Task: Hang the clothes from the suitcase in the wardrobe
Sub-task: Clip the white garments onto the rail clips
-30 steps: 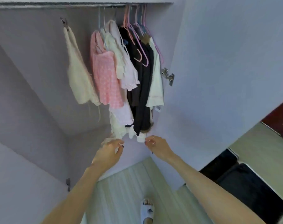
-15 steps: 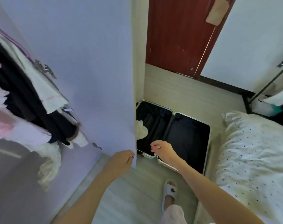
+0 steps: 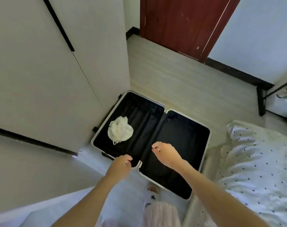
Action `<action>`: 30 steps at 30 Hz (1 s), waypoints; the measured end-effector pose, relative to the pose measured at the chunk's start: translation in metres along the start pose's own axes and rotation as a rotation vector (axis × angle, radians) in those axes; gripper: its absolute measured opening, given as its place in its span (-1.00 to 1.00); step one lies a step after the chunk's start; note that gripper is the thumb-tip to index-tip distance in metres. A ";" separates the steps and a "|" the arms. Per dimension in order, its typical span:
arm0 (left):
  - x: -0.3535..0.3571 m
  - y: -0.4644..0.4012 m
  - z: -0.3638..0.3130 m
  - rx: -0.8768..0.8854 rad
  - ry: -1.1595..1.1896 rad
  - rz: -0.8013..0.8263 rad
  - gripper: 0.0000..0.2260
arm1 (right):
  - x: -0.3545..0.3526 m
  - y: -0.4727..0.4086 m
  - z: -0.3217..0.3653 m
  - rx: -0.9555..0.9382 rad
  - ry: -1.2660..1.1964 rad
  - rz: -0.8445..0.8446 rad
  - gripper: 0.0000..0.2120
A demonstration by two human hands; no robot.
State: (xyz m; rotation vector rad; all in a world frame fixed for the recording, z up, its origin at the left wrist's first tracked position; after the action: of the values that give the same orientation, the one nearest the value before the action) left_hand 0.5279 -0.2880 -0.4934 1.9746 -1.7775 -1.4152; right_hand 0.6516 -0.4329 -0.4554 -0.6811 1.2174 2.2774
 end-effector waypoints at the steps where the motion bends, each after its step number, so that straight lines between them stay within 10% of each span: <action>1: 0.002 -0.031 0.005 -0.045 -0.005 -0.005 -0.71 | -0.005 -0.025 -0.010 -0.005 0.049 0.005 -0.68; 15: 0.116 -0.387 0.197 -0.120 -0.287 -0.115 -0.64 | 0.161 -0.381 -0.148 -0.209 0.377 -0.012 -0.67; 23: 0.134 -0.560 0.297 -0.312 -0.294 -0.321 -0.27 | 0.264 -0.534 -0.180 -0.423 0.599 -0.071 -0.65; 30: 0.128 -0.541 0.302 -0.227 -0.370 -0.401 -0.62 | 0.258 -0.532 -0.181 -0.311 0.410 0.014 -0.68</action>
State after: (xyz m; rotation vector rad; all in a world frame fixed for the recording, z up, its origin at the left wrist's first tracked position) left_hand 0.6858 -0.0928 -1.0743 2.1282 -1.2903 -2.1202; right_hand 0.8128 -0.2788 -1.0318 -1.3089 1.0400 2.4403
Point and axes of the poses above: each hand's wrist, its own y-axis away from the middle knuckle, its own x-axis out of the palm, z = x × y, the point moved 3 cm from there along -y, towards the middle knuckle, and after that the axes turned 1 degree about z, right-handed, at the moved point
